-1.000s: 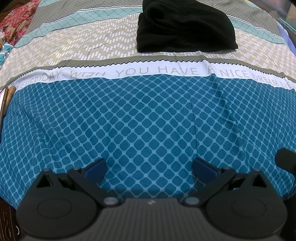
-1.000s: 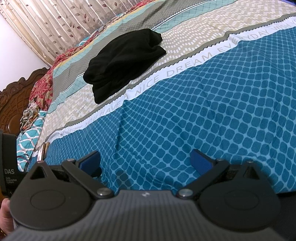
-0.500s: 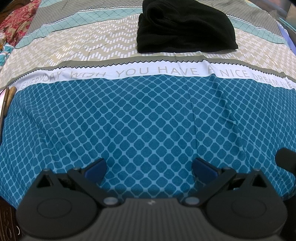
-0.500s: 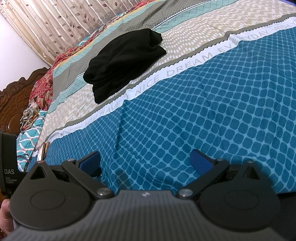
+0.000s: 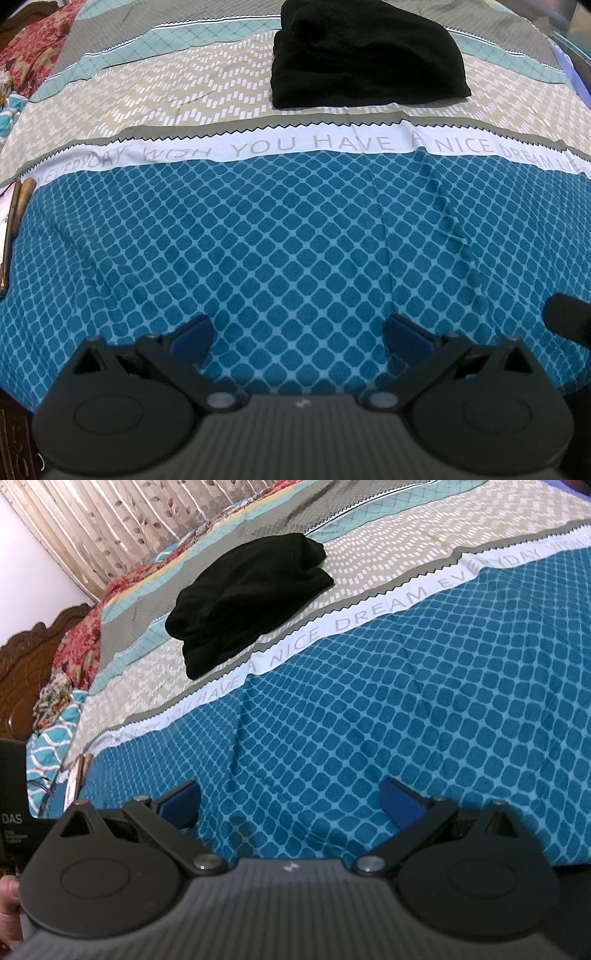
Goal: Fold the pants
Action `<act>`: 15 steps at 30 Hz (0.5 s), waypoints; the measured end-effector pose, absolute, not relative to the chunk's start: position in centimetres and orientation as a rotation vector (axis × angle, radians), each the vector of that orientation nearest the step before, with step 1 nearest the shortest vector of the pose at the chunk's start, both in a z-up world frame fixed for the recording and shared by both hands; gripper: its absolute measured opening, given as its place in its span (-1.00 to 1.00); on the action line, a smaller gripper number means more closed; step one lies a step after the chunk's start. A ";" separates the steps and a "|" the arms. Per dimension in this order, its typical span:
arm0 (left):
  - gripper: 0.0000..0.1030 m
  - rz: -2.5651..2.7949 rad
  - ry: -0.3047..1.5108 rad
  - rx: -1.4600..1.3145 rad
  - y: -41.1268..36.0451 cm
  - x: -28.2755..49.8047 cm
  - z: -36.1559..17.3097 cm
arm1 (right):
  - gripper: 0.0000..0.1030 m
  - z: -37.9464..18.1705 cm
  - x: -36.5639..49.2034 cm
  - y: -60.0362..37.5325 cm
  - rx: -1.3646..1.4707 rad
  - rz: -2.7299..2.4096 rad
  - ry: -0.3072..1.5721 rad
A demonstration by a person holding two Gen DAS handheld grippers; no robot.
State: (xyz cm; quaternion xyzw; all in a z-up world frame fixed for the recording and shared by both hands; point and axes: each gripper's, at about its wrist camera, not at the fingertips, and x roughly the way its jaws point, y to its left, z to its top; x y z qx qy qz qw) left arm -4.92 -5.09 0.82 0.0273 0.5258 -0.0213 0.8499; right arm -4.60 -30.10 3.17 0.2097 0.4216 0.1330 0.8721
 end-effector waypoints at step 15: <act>1.00 -0.031 0.976 0.119 -5.8 -6.8 5.2 | 1.00 8.1 -5.6 -29.3 0.351 0.261 0.701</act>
